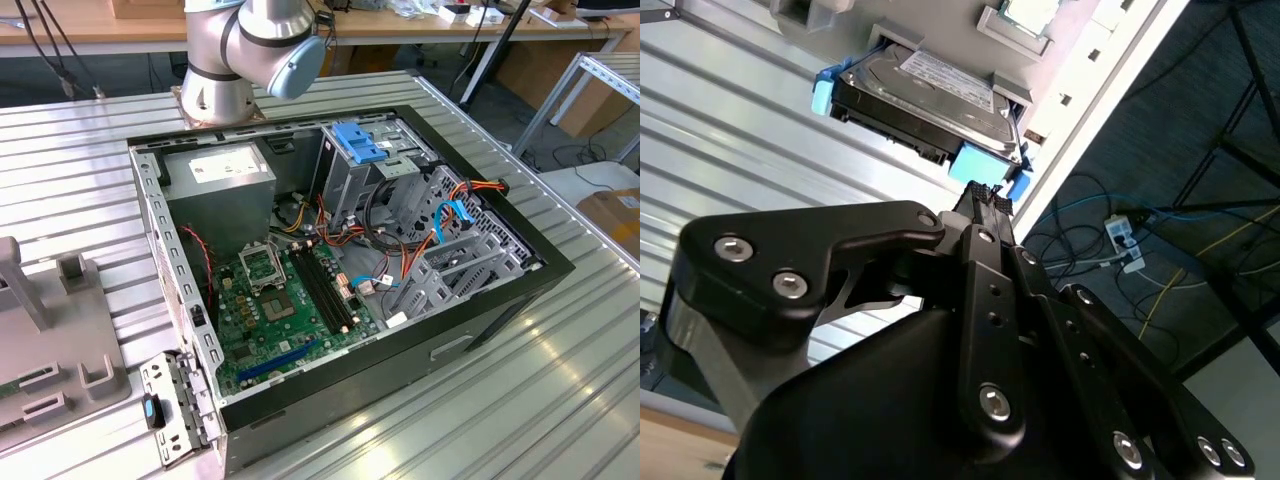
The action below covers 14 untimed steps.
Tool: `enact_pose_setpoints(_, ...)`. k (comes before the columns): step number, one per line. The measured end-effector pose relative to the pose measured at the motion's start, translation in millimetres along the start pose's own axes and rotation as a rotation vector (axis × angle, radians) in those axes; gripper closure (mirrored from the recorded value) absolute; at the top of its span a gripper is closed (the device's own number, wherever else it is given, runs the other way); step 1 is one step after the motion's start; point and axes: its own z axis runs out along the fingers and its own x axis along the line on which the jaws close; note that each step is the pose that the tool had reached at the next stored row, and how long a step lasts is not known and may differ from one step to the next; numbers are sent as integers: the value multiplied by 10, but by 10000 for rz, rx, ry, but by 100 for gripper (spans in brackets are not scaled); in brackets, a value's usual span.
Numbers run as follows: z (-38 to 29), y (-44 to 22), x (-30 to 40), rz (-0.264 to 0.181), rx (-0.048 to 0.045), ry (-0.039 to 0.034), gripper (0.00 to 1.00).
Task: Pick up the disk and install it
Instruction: 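Pick up the disk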
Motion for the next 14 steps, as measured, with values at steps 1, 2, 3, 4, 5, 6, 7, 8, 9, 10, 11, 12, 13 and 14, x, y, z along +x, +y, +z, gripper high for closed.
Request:
enact_pose_setpoints(1, 5, 0, 0, 0, 0, 0, 89)
enact_pose_setpoints(2, 5, 0, 0, 0, 0, 1, 89)
enact_pose_setpoints(3, 5, 0, 0, 0, 0, 0, 89)
enact_pose_setpoints(4, 5, 0, 0, 0, 0, 0, 89)
enact_pose_setpoints(5, 5, 0, 0, 0, 1, 1, 89)
enact_pose_setpoints(6, 6, 0, 0, 0, 0, 0, 89)
enact_pose_setpoints(7, 6, 0, 0, 0, 1, 1, 89)
enact_pose_setpoints(8, 6, 0, 0, 0, 0, 1, 89)
enact_pose_setpoints(9, 6, 0, 0, 0, 0, 0, 89)
enact_pose_setpoints(10, 7, 0, 0, 0, 1, 0, 89)
enact_pose_setpoints(11, 7, 0, 0, 0, 1, 0, 89)
enact_pose_setpoints(12, 7, 0, 0, -10, 0, 1, 89)
enact_pose_setpoints(13, 8, 0, 1, -204, -5, 8, 89)
enact_pose_setpoints(14, 8, 0, 1, -332, -8, 14, 89)
